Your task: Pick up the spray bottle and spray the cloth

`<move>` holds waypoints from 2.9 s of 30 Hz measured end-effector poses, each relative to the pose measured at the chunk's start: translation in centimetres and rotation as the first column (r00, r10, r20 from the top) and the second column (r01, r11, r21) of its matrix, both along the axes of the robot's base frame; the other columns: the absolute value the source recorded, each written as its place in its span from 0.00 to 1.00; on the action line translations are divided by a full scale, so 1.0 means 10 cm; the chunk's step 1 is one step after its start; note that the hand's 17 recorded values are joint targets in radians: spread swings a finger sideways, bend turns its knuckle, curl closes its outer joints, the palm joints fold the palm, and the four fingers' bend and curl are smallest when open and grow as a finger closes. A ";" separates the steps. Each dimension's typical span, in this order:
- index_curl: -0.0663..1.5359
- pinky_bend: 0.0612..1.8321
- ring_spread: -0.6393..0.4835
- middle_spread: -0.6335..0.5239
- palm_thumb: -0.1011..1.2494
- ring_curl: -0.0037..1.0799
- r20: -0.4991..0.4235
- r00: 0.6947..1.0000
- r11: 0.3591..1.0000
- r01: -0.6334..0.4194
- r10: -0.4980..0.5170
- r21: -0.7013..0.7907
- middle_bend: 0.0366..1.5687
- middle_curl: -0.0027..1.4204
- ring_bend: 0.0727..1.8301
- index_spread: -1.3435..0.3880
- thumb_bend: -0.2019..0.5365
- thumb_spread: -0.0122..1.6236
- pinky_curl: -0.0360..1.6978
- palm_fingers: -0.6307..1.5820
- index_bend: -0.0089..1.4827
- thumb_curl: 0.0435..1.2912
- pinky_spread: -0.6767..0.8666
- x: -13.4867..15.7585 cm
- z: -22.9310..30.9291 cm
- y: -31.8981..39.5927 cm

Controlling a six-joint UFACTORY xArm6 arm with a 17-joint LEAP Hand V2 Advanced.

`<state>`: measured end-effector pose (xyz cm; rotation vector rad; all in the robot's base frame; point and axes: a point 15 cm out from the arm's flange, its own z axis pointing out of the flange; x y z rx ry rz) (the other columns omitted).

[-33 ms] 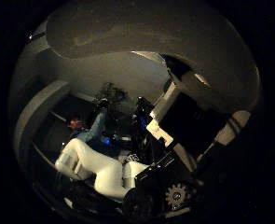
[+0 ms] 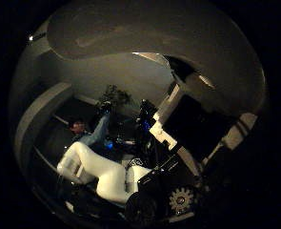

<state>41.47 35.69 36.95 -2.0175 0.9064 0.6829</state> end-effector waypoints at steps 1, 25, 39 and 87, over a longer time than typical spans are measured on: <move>0.46 0.58 0.43 0.48 0.88 0.52 -0.003 1.000 1.000 0.001 -0.001 0.008 0.85 0.41 0.79 0.67 0.26 0.59 0.61 0.84 0.79 0.59 0.29 0.01 -0.02 0.00; 0.46 0.58 0.43 0.48 0.86 0.52 -0.022 1.000 0.998 0.008 -0.006 0.064 0.86 0.41 0.79 0.67 0.25 0.59 0.62 0.84 0.79 0.61 0.30 0.30 -0.52 -0.17; 0.46 0.57 0.43 0.49 0.82 0.52 -0.138 0.988 0.996 -0.053 0.063 0.074 0.85 0.41 0.78 0.67 0.25 0.61 0.59 0.83 0.77 0.57 0.29 0.15 -0.97 -0.18; 0.30 0.44 0.46 0.50 0.46 0.35 -0.148 0.968 0.970 -0.219 0.202 -0.110 0.28 0.28 0.49 0.53 0.23 0.61 0.34 0.39 0.15 0.21 0.49 -0.07 -1.62 -0.97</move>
